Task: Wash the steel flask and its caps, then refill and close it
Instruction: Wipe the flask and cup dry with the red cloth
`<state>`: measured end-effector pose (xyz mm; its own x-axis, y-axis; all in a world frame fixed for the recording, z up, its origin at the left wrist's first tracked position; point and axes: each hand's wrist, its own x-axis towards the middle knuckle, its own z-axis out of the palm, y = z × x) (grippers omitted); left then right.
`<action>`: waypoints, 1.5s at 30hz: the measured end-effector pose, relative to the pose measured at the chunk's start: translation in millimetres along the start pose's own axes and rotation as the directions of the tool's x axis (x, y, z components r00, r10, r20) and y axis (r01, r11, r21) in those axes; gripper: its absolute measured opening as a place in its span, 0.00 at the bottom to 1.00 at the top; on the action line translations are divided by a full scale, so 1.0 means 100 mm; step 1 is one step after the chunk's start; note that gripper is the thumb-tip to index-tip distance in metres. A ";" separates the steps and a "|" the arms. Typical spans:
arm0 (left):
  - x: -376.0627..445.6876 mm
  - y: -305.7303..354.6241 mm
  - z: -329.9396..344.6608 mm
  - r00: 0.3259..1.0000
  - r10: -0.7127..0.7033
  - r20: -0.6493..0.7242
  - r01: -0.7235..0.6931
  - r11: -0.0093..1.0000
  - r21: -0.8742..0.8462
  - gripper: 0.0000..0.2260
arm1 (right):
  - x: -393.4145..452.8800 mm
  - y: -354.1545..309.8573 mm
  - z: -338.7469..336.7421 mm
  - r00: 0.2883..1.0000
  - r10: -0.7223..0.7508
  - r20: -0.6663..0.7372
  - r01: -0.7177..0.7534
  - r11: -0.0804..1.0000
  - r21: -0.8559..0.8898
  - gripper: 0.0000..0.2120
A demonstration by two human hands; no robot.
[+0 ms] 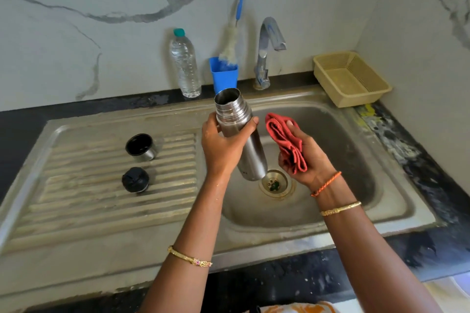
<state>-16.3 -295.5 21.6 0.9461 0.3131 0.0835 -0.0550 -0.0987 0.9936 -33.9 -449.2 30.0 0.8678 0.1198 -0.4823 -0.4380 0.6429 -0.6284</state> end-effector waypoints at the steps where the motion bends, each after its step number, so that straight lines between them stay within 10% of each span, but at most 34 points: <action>1: 0.01 0.05 -0.10 1.000 0.007 -0.014 -0.007 1.000 -0.008 0.20 | -0.01 0.04 0.07 1.000 0.001 0.021 -0.001 1.000 -0.011 0.14; 24: 0.96 0.49 -3.18 0.956 0.225 -0.186 -0.184 0.959 0.215 0.20 | 0.24 1.74 2.29 0.952 -0.274 -0.139 0.251 0.954 -0.163 0.10; 45: 1.26 -0.28 -3.43 0.970 0.175 -0.167 -0.119 0.946 0.300 0.24 | 0.42 2.02 2.47 0.914 -0.288 -0.285 0.222 0.945 -0.241 0.19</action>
<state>-5.0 70.5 30.7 0.8549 0.4444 0.2678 -0.0690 -0.4142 0.9076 -28.3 -127.6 33.2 0.8524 -0.2915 -0.4341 -0.2775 0.4516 -0.8480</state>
